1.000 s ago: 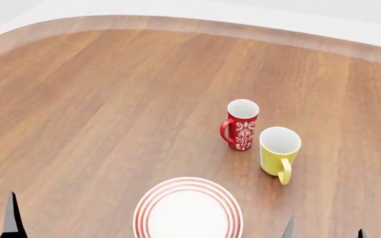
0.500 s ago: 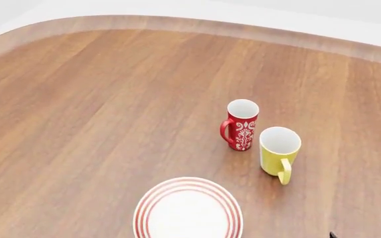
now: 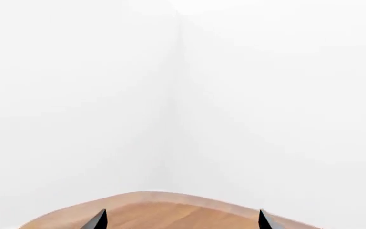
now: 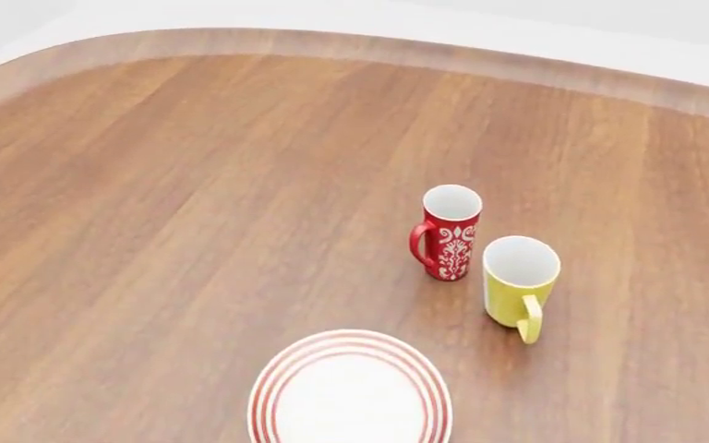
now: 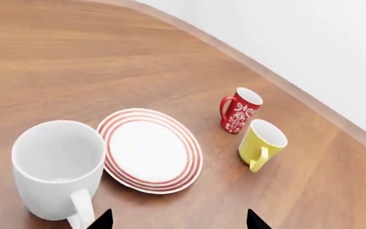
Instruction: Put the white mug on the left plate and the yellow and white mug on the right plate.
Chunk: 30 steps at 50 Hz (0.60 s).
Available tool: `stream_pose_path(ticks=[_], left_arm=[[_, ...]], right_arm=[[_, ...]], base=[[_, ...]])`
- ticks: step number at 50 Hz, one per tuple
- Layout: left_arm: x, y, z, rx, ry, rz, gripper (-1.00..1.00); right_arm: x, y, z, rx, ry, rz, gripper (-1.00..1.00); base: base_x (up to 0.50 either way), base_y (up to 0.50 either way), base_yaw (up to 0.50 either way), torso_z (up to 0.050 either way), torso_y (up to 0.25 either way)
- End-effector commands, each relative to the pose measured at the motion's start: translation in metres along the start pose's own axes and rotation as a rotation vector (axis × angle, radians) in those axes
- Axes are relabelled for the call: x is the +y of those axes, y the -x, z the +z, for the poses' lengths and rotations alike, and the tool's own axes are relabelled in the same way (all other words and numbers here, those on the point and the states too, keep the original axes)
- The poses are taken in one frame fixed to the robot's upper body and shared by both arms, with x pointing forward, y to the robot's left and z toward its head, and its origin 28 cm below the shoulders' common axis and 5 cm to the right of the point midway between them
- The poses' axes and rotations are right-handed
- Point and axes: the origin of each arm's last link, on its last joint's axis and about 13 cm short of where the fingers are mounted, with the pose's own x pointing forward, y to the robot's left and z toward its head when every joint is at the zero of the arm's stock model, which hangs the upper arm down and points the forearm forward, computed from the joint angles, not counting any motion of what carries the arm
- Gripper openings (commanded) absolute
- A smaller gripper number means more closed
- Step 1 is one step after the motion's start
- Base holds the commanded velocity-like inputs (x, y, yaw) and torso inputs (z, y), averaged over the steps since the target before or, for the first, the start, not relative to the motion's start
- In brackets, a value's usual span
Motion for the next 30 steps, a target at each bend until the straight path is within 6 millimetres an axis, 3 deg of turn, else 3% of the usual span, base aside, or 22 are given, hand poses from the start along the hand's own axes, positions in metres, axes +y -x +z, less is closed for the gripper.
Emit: stream_pose_path(ticks=[1, 30], left_arm=[[0.003, 0.000, 0.003, -0.004, 0.043, 0.005, 1.00], [-0.001, -0.003, 0.010, 0.003, 0.159, -0.013, 1.00]], right_arm=[[0.008, 0.005, 0.007, -0.009, 0.032, 0.148, 1.00], [0.016, -0.047, -0.009, 0.022, 0.005, 0.416, 1.00]], base=[[0.00, 0.00, 0.00, 0.000, 0.000], [0.00, 0.00, 0.00, 0.000, 0.000]])
